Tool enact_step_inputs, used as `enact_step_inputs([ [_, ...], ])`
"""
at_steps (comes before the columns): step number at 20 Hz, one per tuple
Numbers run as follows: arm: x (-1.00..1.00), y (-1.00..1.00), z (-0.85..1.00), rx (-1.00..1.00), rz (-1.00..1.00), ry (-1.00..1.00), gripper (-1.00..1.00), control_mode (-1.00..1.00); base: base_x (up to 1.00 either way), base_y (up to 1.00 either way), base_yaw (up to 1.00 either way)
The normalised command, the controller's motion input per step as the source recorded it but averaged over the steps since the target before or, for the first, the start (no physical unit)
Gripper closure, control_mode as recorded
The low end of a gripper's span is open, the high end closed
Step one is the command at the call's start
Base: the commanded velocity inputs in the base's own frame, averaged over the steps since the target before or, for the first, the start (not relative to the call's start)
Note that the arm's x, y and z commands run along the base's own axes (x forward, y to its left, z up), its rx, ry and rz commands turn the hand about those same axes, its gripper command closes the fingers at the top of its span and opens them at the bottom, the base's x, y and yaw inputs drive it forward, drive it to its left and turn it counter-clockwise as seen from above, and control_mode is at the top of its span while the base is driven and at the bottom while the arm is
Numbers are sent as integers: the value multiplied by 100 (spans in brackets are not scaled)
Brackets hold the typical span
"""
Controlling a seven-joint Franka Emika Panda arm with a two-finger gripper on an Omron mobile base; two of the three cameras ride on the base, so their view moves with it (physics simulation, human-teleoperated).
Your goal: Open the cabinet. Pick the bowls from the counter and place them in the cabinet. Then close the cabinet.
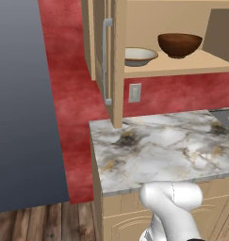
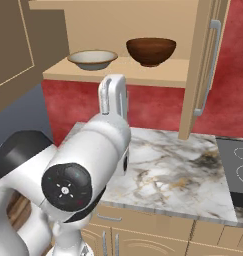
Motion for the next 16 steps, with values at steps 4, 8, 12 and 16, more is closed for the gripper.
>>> enact_step_inputs([
  [4,-29,-29,-1,0,0,0,-100,-100,0,0,0],
  [8,-25,-38,-1,0,0,-1,-100,-100,0,0,0],
  [12,-10,-42,-1,0,0,-1,-100,-100,0,0,0],
  [16,0,-37,-2,0,0,0,-100,-100,0,0,0],
])
